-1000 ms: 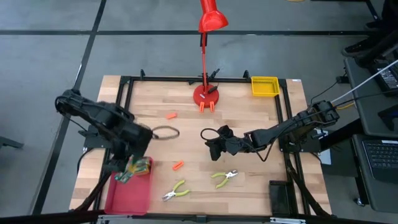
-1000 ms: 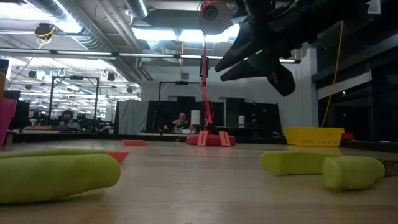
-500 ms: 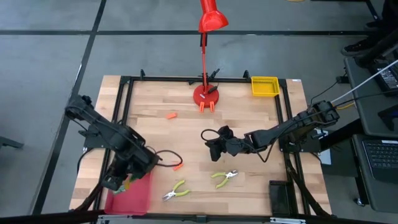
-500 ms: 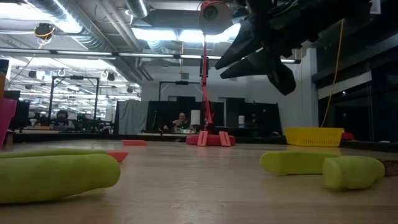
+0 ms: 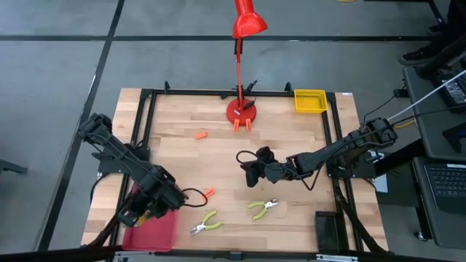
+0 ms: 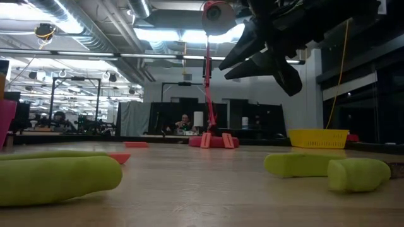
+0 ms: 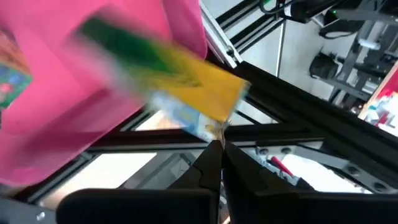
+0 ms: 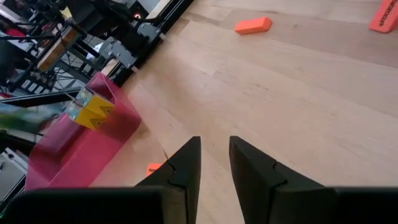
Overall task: Pick & Place School Supplies
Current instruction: Put the yellow crayon box into the red bin, then put the green hole puncher into the yellow bin
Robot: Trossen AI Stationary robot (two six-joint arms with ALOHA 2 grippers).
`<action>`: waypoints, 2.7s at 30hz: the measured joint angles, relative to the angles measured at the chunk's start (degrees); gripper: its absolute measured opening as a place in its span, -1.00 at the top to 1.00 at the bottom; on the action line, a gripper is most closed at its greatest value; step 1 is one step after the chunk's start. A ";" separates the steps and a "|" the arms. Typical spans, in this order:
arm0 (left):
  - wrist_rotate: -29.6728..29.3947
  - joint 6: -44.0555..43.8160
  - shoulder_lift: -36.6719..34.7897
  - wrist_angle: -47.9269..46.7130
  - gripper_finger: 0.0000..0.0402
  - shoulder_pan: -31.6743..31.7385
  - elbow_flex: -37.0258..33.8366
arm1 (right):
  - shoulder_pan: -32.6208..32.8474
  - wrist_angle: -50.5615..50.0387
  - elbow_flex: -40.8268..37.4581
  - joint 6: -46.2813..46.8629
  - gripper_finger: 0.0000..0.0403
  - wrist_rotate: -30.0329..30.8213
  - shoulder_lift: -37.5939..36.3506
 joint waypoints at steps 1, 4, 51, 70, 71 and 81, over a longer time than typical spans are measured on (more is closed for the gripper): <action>0.64 0.47 0.00 0.49 0.99 -0.11 -0.81 | 0.00 0.00 0.02 0.00 0.56 0.18 0.00; 1.44 1.72 0.38 0.95 0.99 -0.42 -3.37 | 0.03 -0.01 0.02 0.00 0.56 0.64 0.00; -0.91 11.64 16.31 -0.07 0.98 10.39 -3.34 | 5.79 -0.17 0.02 -4.55 0.56 2.66 0.00; -11.81 10.78 16.28 0.10 0.38 15.23 1.46 | 6.01 -0.07 0.02 -3.59 0.56 2.68 0.00; -12.48 10.27 16.28 -0.01 0.36 15.38 1.77 | 6.15 -0.07 0.02 -3.45 0.56 2.84 0.00; -22.92 0.54 15.83 3.08 0.30 16.87 7.57 | 7.81 -0.62 0.02 -1.73 0.56 4.67 0.00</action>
